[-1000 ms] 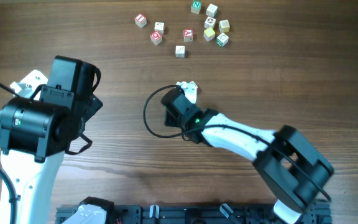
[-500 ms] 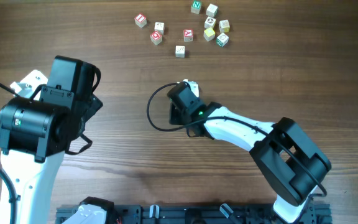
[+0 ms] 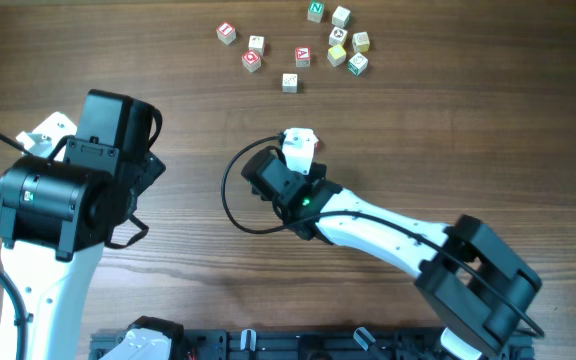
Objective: Form a circle
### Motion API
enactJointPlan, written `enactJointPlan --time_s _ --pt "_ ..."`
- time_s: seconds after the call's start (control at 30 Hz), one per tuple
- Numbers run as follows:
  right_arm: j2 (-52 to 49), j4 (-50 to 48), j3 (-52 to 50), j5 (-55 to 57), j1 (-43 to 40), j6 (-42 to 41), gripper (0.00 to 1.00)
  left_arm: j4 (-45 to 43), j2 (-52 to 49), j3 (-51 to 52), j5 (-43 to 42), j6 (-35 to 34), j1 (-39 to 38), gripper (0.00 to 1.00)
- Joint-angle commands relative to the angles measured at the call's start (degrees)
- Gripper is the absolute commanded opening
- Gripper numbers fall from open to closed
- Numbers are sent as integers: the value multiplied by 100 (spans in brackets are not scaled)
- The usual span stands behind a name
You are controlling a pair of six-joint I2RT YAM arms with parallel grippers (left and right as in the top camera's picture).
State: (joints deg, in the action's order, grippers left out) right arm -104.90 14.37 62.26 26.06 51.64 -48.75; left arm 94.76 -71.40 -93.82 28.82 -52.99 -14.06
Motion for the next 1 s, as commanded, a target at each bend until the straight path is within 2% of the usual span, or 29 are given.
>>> enactJointPlan --time_s 0.0,0.23,0.47,0.8,0.97 --pt "-131 4 42 459 -66 -118 78 0 37 -15 17 9 46 100" --pt "-496 -46 42 234 -293 -245 70 0 37 -15 17 9 46 100" --pt "-555 -42 42 79 -363 -243 50 0 37 -15 17 9 46 100" --pt "-741 -107 42 -72 -433 -225 49 0 37 -15 17 9 46 100" --pt "-811 -146 42 -94 -448 -227 38 0 37 -15 17 9 46 100"
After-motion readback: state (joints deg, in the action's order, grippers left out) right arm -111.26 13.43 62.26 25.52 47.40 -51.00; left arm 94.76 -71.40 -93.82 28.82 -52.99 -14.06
